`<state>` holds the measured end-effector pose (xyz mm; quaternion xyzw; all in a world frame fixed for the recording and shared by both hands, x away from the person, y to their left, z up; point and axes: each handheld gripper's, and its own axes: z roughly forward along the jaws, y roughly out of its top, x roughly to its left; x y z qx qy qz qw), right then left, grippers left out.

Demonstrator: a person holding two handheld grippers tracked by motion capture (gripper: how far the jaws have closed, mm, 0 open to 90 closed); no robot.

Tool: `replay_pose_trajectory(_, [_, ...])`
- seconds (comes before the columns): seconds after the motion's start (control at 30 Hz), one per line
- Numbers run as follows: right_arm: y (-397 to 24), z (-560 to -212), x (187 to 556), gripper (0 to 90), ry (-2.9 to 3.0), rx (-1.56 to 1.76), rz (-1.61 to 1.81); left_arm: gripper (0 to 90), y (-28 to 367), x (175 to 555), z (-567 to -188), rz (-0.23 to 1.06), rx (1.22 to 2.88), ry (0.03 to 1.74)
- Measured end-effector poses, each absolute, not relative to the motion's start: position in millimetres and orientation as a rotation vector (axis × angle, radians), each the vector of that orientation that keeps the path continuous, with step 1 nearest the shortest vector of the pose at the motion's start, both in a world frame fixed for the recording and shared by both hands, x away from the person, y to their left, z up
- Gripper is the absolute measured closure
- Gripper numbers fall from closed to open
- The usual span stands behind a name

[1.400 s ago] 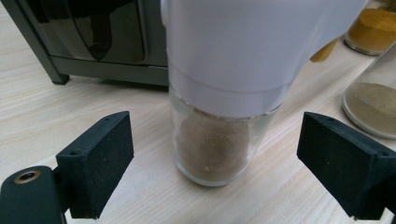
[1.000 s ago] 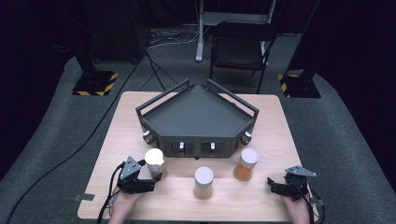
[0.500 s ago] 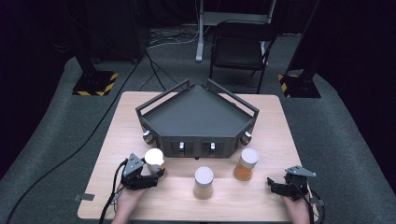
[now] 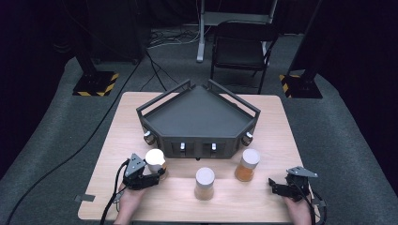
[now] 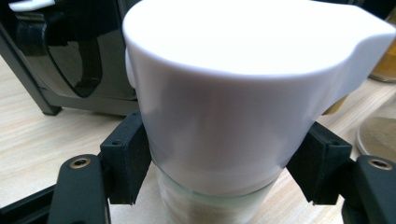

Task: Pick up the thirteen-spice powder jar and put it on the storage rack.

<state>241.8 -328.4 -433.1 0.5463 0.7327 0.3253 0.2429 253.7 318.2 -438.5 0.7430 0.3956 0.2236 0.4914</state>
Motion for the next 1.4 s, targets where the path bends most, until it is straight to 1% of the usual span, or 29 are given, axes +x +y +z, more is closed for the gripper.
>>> replay_pose_trajectory(0.43, [-328,-433,242,8.2,2.003,1.492,0.889,30.0,316,257,-432,0.537,1.796,0.956])
replay_pose_trajectory(1.4, [-329,-433,242,8.2,2.006,1.490,0.891,30.0,317,266,-387,0.565,1.788,0.909])
